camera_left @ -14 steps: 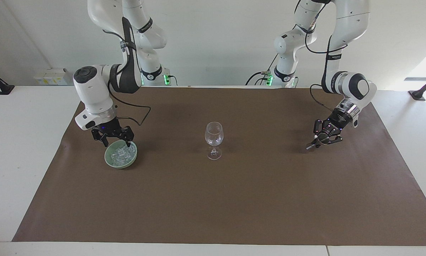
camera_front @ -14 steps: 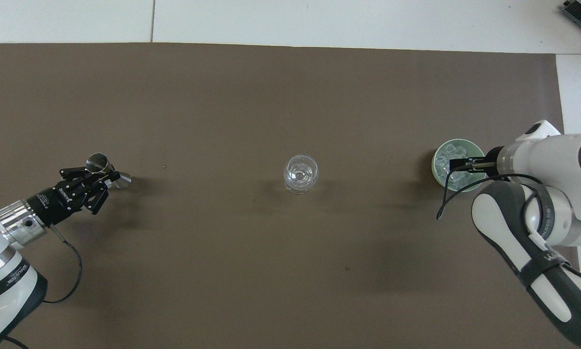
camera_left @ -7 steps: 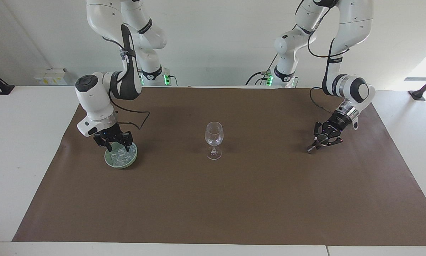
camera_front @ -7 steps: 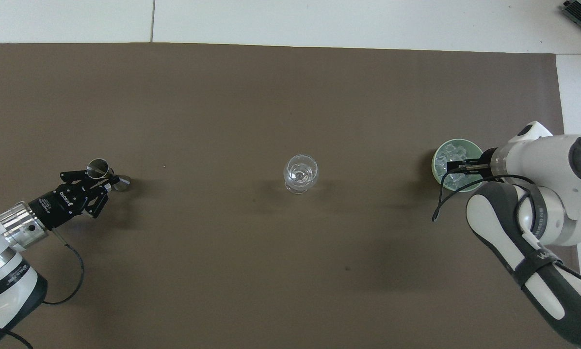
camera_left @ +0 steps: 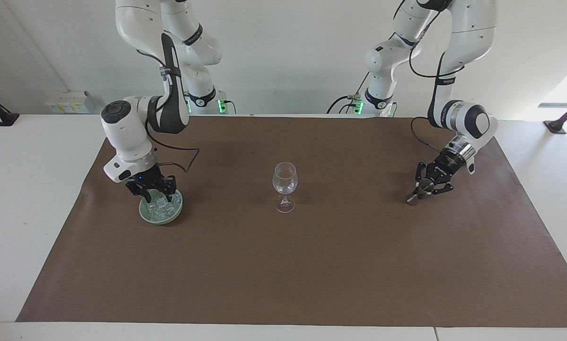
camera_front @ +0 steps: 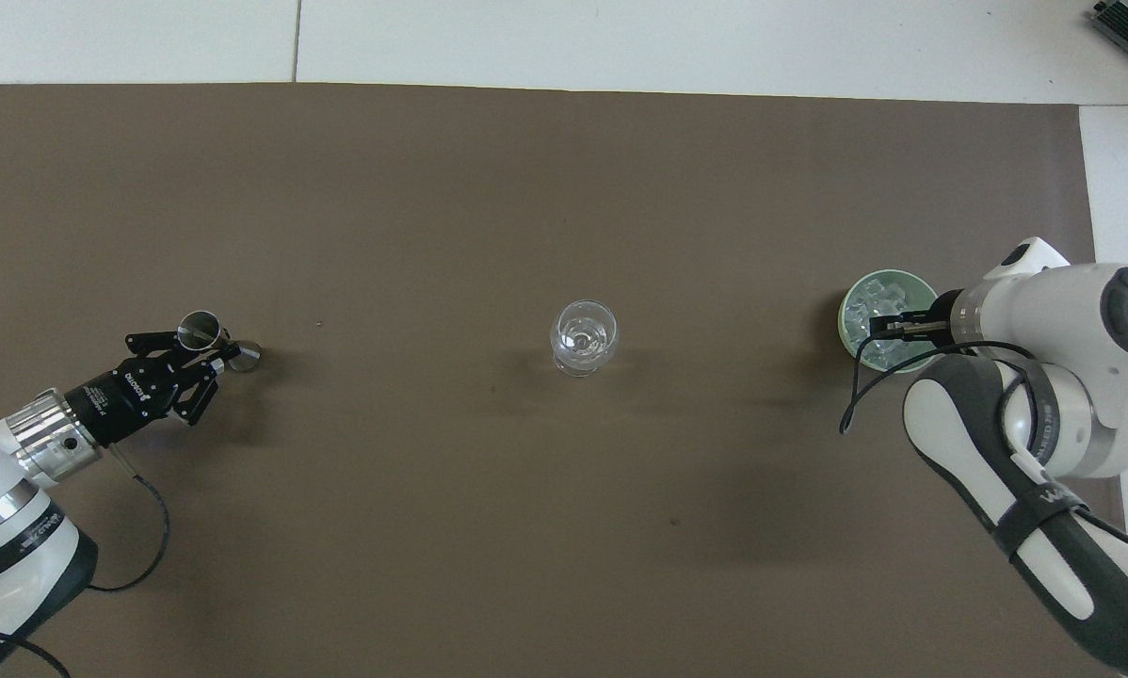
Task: Pour wine and add ice with both arms
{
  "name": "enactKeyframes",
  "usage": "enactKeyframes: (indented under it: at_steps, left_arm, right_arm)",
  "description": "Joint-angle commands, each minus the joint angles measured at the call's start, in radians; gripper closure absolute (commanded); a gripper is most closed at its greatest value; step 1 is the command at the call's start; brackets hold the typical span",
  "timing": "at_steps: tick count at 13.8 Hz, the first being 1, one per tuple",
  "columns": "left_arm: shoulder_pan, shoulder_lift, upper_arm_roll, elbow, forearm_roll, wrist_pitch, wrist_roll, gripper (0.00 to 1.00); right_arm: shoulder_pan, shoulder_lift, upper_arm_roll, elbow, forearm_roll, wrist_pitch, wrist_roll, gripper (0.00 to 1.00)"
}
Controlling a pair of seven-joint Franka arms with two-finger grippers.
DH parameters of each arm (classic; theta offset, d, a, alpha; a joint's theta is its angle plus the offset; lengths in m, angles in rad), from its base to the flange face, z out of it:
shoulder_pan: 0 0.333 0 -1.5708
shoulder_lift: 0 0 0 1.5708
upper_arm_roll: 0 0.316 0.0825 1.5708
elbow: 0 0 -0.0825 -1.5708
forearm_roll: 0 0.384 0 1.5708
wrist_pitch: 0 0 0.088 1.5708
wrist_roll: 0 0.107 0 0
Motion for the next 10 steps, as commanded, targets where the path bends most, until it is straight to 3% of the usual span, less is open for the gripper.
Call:
enactKeyframes:
  at_steps: [1,3,4,5,7,8,9,10]
  left_arm:
    - [0.004,0.010,0.000,0.005,0.000,-0.024,0.020,1.00]
    - [0.002,0.010,0.000,0.004,0.000,-0.022,0.049,1.00]
    - [0.002,0.012,0.000,0.004,0.000,-0.022,0.053,0.91]
    - [0.002,0.015,0.000,0.004,0.000,-0.020,0.054,0.74]
    - [0.002,0.015,0.001,0.004,0.000,-0.020,0.053,0.61]
    - [0.002,0.016,0.001,0.004,0.000,-0.016,0.053,0.56]
    - [0.002,0.017,0.001,0.004,0.000,-0.014,0.051,0.43]
    - [0.002,0.017,0.001,0.005,0.000,-0.014,0.053,0.03]
  right_arm:
    - [-0.009,0.005,0.004,-0.009,-0.020,0.029,-0.021,0.47]
    - [-0.008,0.005,0.004,-0.009,-0.020,0.028,-0.021,0.47]
    - [-0.008,0.005,0.004,-0.009,-0.020,0.028,-0.021,0.48]
    - [-0.008,0.005,0.004,-0.009,-0.020,0.026,-0.020,0.52]
    - [-0.008,0.003,0.004,-0.009,-0.020,0.023,-0.017,0.69]
    - [-0.008,0.003,0.004,-0.007,-0.020,0.020,-0.015,0.85]
    - [-0.008,0.003,0.004,-0.004,-0.020,0.017,-0.014,0.95]
    - [-0.005,-0.006,0.004,-0.003,-0.020,0.009,-0.011,1.00]
